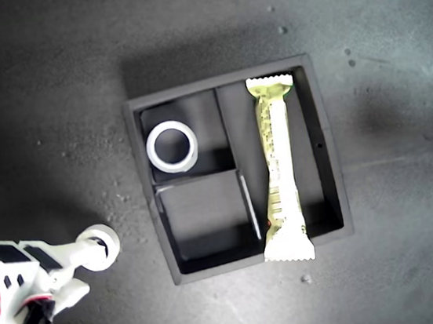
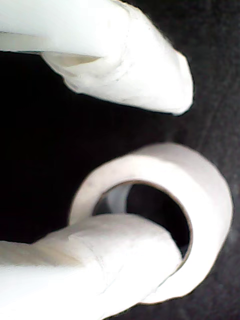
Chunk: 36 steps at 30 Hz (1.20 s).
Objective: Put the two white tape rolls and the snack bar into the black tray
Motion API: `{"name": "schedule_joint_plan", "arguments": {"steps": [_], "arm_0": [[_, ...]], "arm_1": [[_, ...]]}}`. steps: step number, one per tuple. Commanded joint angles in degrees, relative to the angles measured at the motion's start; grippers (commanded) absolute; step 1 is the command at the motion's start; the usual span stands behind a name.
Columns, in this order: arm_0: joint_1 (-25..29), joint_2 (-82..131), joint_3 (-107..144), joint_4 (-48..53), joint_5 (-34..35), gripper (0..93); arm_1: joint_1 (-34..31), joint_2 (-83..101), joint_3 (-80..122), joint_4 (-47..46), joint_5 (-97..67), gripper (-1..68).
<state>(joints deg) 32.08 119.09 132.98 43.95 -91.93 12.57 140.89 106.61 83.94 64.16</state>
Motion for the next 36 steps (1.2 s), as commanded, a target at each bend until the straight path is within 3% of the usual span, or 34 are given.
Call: {"name": "schedule_joint_plan", "arguments": {"steps": [1,17,25,36], "arm_0": [[0.2,-0.1,0.1,-1.6,-0.7,15.2],[1.0,-4.7,1.8,-5.1,-3.3,13.5],[-4.1,-21.0,-4.0,-4.4,-4.2,1.5],[-13.4,-13.9,-28.7,30.5,8.6,0.1]], "arm_1": [[-0.4,1.1,-0.2,-0.9,0.4,-0.1],[-0.7,1.1,0.4,-1.1,1.0,-0.1],[-2.1,3.5,10.2,-8.1,3.2,-0.1],[-2.5,42.8,53.4,-27.8,9.1,-0.2]]}}
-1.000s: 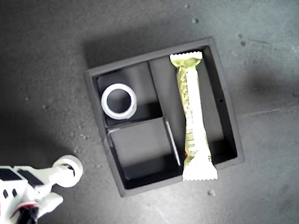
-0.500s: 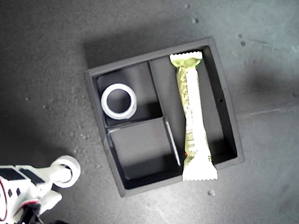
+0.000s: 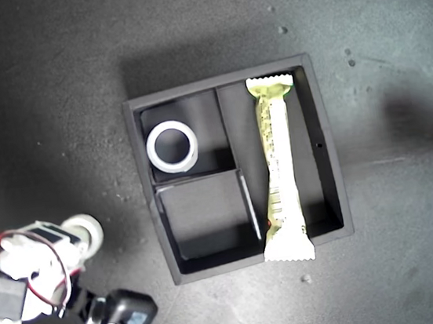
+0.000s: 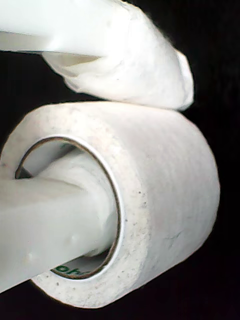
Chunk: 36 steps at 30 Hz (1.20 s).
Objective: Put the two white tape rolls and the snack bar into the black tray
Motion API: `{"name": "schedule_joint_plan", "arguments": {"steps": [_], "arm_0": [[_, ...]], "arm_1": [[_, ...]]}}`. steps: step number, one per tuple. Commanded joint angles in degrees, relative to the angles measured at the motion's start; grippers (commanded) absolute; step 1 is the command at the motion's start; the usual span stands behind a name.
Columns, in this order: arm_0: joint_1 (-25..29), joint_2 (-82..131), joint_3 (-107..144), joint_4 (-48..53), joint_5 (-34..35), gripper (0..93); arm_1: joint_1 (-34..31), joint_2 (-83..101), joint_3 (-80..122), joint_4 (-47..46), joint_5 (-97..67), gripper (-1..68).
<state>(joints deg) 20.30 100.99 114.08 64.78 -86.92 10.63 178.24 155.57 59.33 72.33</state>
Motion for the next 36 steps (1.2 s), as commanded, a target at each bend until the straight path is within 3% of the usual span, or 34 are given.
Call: {"name": "schedule_joint_plan", "arguments": {"steps": [1,7,13,26,30,36], "arm_0": [[-2.4,4.6,-13.9,13.3,5.4,0.1],[-6.1,-3.4,-42.6,25.7,15.4,0.1],[-6.7,-31.0,-82.0,39.6,19.3,0.1],[-4.4,-52.6,-97.7,40.3,16.1,0.5],[-3.4,-59.1,-105.9,40.3,16.6,11.1],[-2.5,-59.6,-106.6,40.3,15.6,17.9]], "arm_1": [[-0.9,6.8,6.7,-3.9,1.1,-0.2],[-0.7,7.6,15.9,-9.0,0.1,-0.3],[-0.2,7.6,21.5,-10.9,-1.3,-0.3],[-2.6,7.6,23.4,-8.9,0.3,-0.2],[-3.5,7.6,23.4,-7.9,1.4,-0.2],[-4.0,7.6,23.4,-6.5,1.9,-0.2]]}}
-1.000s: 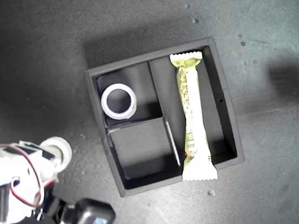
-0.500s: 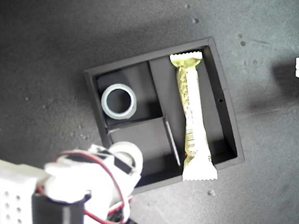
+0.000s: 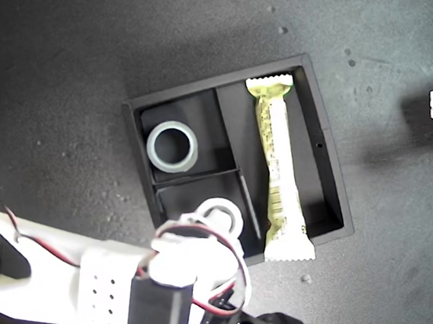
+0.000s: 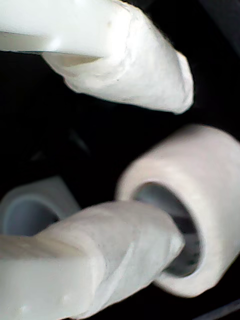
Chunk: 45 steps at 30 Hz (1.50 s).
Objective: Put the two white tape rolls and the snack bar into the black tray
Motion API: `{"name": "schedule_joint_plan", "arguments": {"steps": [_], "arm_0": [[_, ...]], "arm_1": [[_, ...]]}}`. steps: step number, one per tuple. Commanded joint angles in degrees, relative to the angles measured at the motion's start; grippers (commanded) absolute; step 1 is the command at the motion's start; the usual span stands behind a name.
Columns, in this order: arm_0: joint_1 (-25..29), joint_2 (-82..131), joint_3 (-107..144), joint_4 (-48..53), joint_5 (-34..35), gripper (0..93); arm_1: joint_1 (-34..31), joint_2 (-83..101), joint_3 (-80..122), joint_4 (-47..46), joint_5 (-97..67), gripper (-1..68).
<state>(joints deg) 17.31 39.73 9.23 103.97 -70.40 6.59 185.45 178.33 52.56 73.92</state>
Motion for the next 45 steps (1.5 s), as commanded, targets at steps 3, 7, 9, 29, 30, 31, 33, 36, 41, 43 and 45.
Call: {"name": "schedule_joint_plan", "arguments": {"steps": [3,7,9,29,30,31,33,36,41,43,45], "arm_0": [[0.4,3.4,1.1,1.1,-1.1,19.8],[0.5,9.9,7.0,1.1,-0.1,20.8],[-0.3,19.5,15.6,1.2,0.4,20.5],[-11.7,108.8,111.4,-13.3,-3.3,0.1],[-12.0,111.6,115.5,-15.8,-3.2,0.1],[-12.6,114.4,119.4,-18.1,-3.1,0.1],[-13.2,119.8,126.5,-21.8,-2.9,0.1],[-13.7,125.9,135.0,-24.7,-3.1,0.1],[-14.8,140.0,147.6,-26.4,-3.7,0.1],[-14.6,146.6,151.7,-25.6,-4.1,0.1],[-14.3,150.9,154.9,-23.8,-5.0,0.1]], "arm_1": [[-0.3,0.4,0.6,0.3,0.4,-0.2],[-0.4,0.4,0.6,1.0,0.5,-0.2],[0.2,0.4,0.7,3.3,2.3,1.0],[-1.6,0.4,0.7,23.9,13.4,13.1],[-1.6,0.4,0.7,23.9,13.4,13.1],[-1.6,0.4,0.7,23.9,13.4,13.1],[-1.6,0.4,0.7,23.9,13.4,13.1],[-1.7,0.4,0.7,23.9,13.4,13.1],[-1.8,0.4,0.7,23.9,13.4,13.1],[-1.8,0.6,0.7,24.0,13.4,13.1],[-2.4,0.6,0.7,24.0,13.4,13.1]]}}
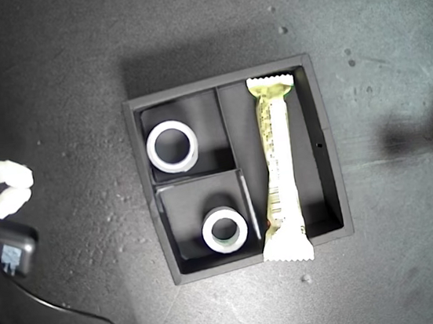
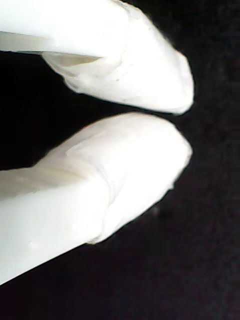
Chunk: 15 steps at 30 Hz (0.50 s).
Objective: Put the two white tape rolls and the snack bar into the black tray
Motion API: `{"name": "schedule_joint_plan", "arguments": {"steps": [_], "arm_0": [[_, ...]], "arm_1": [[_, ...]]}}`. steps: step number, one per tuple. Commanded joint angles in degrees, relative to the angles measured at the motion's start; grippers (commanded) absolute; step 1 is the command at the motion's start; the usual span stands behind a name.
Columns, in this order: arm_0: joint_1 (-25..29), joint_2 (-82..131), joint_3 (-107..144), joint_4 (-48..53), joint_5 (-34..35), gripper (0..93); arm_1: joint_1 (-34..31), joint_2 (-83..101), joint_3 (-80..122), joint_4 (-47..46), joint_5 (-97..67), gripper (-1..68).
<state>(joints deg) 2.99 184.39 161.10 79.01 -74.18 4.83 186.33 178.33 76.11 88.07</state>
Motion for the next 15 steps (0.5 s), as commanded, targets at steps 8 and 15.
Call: {"name": "schedule_joint_plan", "arguments": {"steps": [8,15], "arm_0": [[1.3,9.7,8.9,1.1,-2.9,0.1],[1.2,9.7,16.0,-4.7,-3.2,0.1]], "arm_1": [[-1.7,0.0,0.7,0.6,-0.7,13.1],[-1.7,0.0,0.7,0.6,-0.7,13.1]]}}
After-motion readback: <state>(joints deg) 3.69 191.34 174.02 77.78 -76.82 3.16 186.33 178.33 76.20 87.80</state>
